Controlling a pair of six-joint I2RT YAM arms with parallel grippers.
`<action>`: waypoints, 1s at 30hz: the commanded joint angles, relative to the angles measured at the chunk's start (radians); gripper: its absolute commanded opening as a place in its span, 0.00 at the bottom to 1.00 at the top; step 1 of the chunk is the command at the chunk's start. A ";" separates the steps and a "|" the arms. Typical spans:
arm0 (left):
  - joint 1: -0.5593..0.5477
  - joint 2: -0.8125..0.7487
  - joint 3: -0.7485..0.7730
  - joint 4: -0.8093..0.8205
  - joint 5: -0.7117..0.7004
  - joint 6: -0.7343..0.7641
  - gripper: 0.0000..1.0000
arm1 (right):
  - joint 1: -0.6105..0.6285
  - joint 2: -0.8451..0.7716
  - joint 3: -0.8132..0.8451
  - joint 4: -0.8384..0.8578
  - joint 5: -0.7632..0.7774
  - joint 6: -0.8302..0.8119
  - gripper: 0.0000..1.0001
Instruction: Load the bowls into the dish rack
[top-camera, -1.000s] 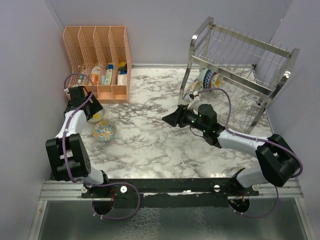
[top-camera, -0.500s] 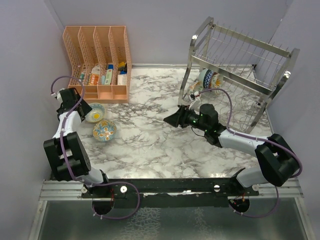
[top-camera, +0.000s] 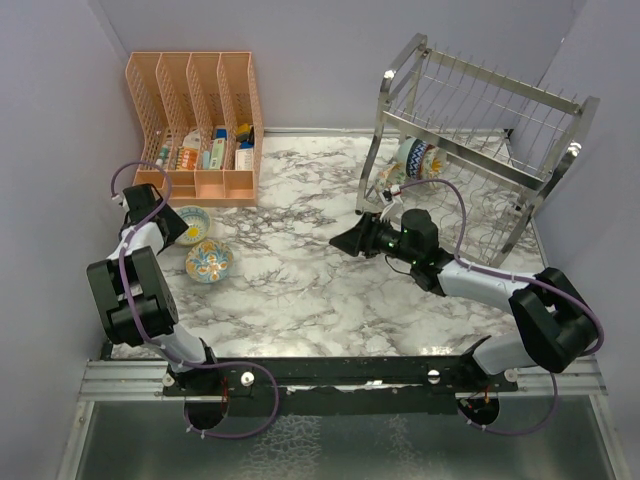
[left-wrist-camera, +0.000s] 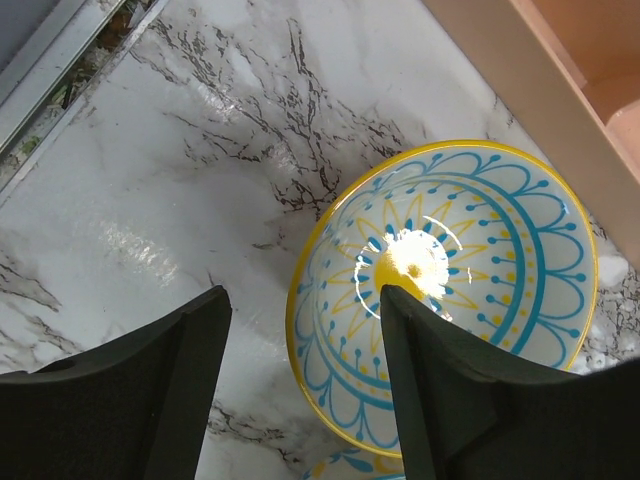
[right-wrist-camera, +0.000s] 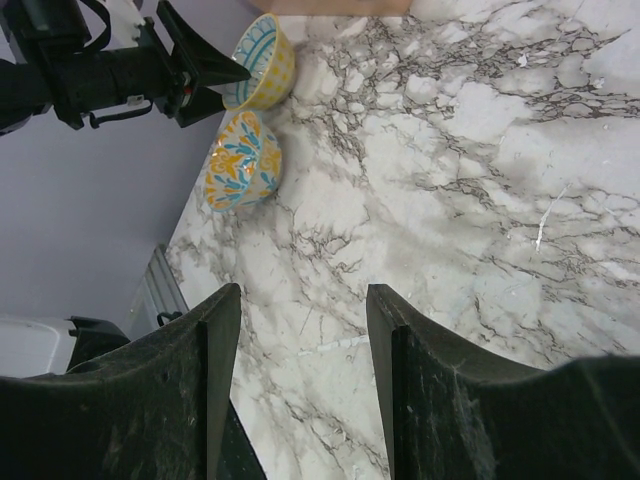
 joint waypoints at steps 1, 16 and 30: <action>0.003 0.028 -0.001 0.041 0.031 0.007 0.62 | -0.011 -0.001 -0.016 0.036 -0.018 0.004 0.53; 0.003 0.065 0.001 0.059 0.036 0.020 0.10 | -0.027 -0.007 -0.031 0.050 -0.025 0.013 0.53; 0.003 -0.212 -0.048 0.145 0.105 -0.053 0.00 | -0.038 -0.028 -0.019 0.041 -0.047 -0.033 0.52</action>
